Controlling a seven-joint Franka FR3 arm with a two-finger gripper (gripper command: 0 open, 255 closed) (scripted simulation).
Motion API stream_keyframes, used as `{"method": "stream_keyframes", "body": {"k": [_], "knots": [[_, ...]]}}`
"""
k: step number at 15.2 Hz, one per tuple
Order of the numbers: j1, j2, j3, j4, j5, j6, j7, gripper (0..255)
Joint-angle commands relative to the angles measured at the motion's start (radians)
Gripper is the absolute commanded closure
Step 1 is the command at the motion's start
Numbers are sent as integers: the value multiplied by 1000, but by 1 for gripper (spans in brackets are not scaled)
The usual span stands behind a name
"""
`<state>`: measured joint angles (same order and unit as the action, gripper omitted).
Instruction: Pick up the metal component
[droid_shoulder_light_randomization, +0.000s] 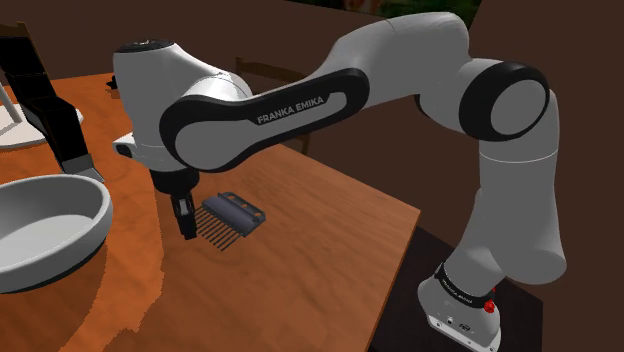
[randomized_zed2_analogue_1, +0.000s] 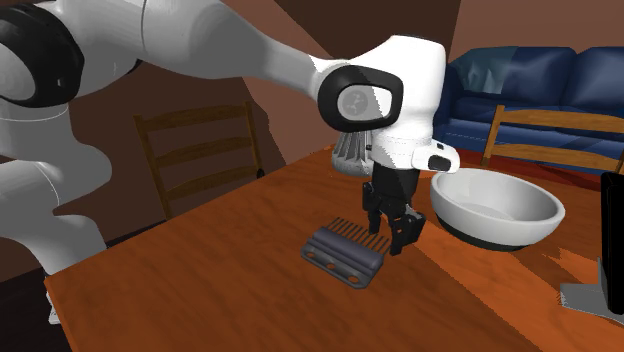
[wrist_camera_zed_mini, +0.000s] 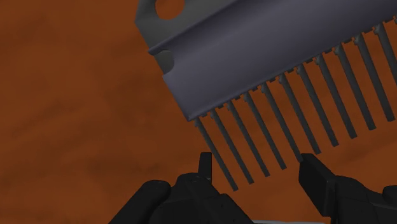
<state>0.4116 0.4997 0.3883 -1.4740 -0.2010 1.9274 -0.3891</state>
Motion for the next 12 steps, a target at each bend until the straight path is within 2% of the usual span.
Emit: {"method": "stream_keyframes", "body": {"k": [1,3,12], "knots": [[-1,1,-1,0,0,-1,0,255],[-1,-1,0,-3,0,1,0,255],[4,-22,6,87,11,-108,-9,255]]}}
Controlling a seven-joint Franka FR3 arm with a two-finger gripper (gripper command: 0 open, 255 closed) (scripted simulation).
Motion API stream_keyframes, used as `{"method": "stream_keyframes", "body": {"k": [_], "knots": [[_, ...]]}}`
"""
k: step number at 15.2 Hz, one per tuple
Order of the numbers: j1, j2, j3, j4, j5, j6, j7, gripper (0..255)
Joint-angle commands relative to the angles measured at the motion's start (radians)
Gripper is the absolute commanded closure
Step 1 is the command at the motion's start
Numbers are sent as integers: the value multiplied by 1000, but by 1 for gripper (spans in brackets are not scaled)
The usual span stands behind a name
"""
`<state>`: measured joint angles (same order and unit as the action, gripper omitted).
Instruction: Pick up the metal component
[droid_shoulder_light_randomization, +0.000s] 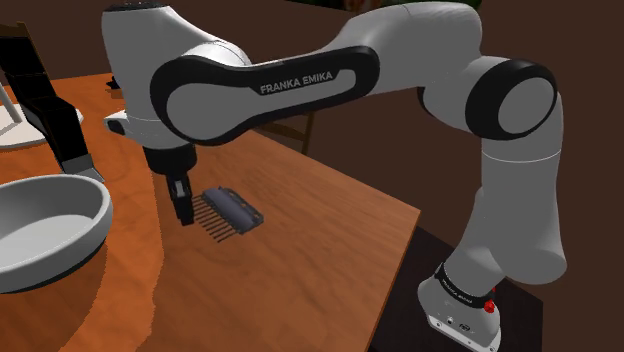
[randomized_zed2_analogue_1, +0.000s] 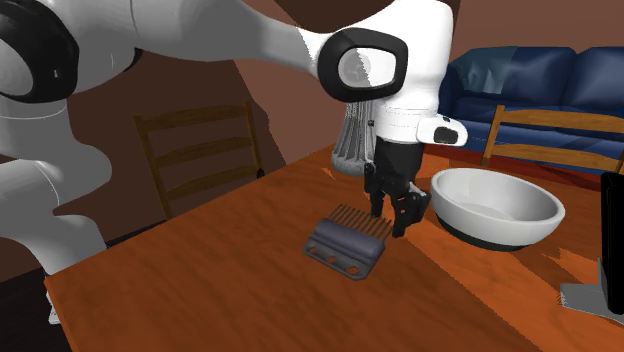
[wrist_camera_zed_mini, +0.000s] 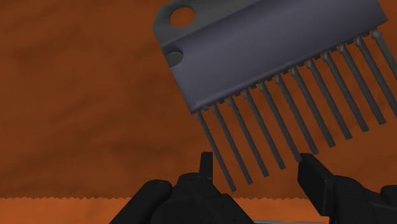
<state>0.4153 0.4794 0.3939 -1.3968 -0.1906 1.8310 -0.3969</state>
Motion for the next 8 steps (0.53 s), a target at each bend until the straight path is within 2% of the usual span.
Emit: {"method": "stream_keyframes", "body": {"k": [1,8], "knots": [[1,-3,1,22,2,-25,-3,255],[8,-5,3,89,4,-93,-7,255]]}}
